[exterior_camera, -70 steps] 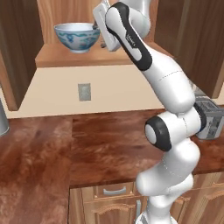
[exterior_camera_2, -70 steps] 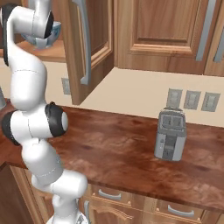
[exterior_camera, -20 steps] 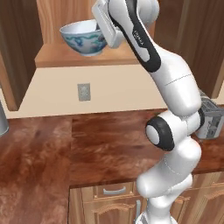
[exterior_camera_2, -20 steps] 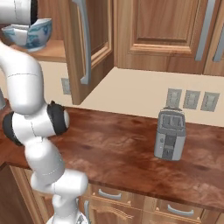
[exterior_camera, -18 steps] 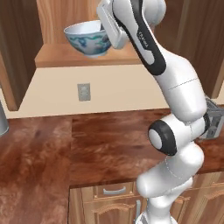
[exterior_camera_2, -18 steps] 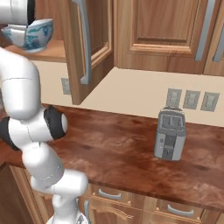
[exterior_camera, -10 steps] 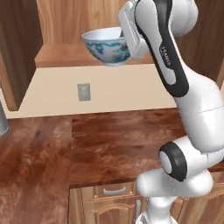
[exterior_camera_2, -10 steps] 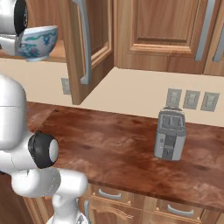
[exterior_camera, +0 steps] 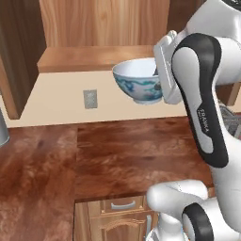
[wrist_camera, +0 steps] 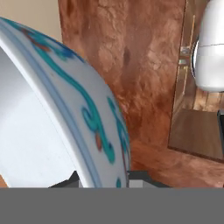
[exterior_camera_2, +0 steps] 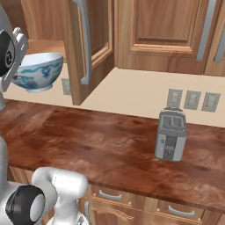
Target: Pick up the bowls from the cabinet and place each bowl in front of a stool on the dining counter.
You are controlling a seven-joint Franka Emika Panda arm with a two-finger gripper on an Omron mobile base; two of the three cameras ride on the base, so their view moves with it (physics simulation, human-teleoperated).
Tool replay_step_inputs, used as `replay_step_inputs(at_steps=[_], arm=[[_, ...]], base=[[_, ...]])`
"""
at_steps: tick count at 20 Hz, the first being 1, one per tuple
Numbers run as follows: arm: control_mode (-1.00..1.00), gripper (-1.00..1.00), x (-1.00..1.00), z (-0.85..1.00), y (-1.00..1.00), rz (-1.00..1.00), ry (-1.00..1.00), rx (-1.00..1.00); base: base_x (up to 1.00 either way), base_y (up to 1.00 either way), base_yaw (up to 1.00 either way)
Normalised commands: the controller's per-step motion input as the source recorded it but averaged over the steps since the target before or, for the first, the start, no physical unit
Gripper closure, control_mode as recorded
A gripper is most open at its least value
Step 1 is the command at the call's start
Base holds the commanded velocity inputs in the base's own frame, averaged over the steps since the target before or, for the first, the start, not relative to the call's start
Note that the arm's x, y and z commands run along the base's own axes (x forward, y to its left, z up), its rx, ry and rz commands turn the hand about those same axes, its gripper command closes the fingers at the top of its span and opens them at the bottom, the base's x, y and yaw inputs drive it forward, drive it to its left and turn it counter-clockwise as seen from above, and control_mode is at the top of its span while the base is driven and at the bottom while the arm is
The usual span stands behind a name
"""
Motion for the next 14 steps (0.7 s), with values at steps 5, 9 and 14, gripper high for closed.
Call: replay_step_inputs(at_steps=[5,9,14], arm=[[-1.0,1.0,-1.0,-0.67,-0.3,-0.06,-0.02,0.06],[-1.0,1.0,-0.86,-0.33,-0.09,-0.01,0.0,0.02],[-1.0,1.0,-0.33,-0.12,0.0,0.0,0.04,0.0]], base=[[0.0,0.0,0.0],[0.0,0.0,0.0],[0.0,0.0,0.0]])
